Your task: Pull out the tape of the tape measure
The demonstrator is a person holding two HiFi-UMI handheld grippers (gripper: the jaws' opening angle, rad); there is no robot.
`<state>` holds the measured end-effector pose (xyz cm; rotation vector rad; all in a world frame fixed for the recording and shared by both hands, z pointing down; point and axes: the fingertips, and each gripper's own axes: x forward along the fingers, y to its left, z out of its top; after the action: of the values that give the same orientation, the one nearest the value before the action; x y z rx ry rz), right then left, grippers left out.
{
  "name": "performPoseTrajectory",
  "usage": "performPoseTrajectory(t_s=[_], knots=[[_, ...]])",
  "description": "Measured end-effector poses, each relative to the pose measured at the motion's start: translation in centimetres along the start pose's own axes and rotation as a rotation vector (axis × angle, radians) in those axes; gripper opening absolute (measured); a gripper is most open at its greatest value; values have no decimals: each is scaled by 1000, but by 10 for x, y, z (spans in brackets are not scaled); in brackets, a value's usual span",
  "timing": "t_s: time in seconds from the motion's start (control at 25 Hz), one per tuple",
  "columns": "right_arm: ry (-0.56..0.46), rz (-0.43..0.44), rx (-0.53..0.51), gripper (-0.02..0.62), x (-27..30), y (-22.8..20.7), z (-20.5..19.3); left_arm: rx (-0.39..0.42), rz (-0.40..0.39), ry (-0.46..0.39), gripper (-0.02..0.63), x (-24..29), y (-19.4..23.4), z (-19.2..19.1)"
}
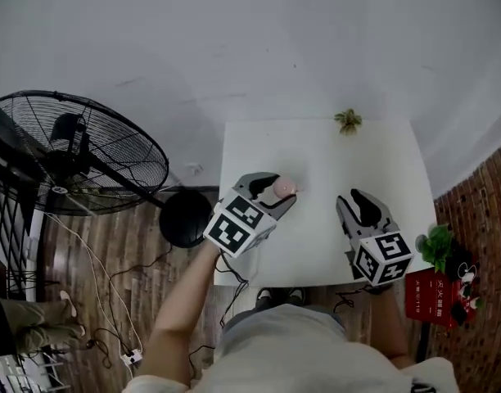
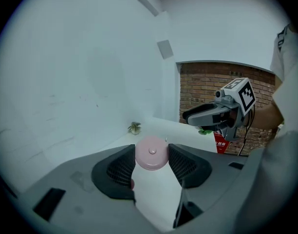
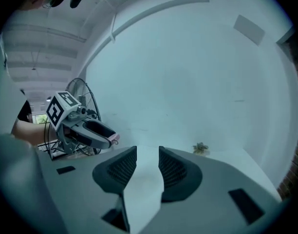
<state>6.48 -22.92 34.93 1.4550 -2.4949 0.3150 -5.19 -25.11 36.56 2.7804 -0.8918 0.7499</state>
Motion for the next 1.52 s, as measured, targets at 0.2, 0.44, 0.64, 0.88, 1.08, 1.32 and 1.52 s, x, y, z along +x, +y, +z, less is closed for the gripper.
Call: performPoseTrajectory(t_s=[0.2, 0.44, 0.64, 0.88, 1.08, 1.32, 1.52], knots=[[-29, 203, -96, 140, 16, 47, 21, -17, 25, -2, 213, -25, 9, -2], [-57, 376, -193, 140, 20, 91, 36, 13, -28, -16, 213, -47, 3, 5], [-57, 506, -257, 123, 15, 124, 39, 57, -127, -12, 213, -58, -15, 4], [-16, 578, -299, 76, 9, 144, 32, 67, -162, -28, 213, -71, -22, 3], [-12, 598, -305, 59, 5, 155, 27, 57, -181, -30, 213, -80, -29, -1], [2, 610, -316, 9, 6, 161, 24, 50, -183, -29, 213, -81, -31, -2], [6, 613, -313, 8, 4, 160, 23, 43, -187, -20, 213, -82, -31, -5]])
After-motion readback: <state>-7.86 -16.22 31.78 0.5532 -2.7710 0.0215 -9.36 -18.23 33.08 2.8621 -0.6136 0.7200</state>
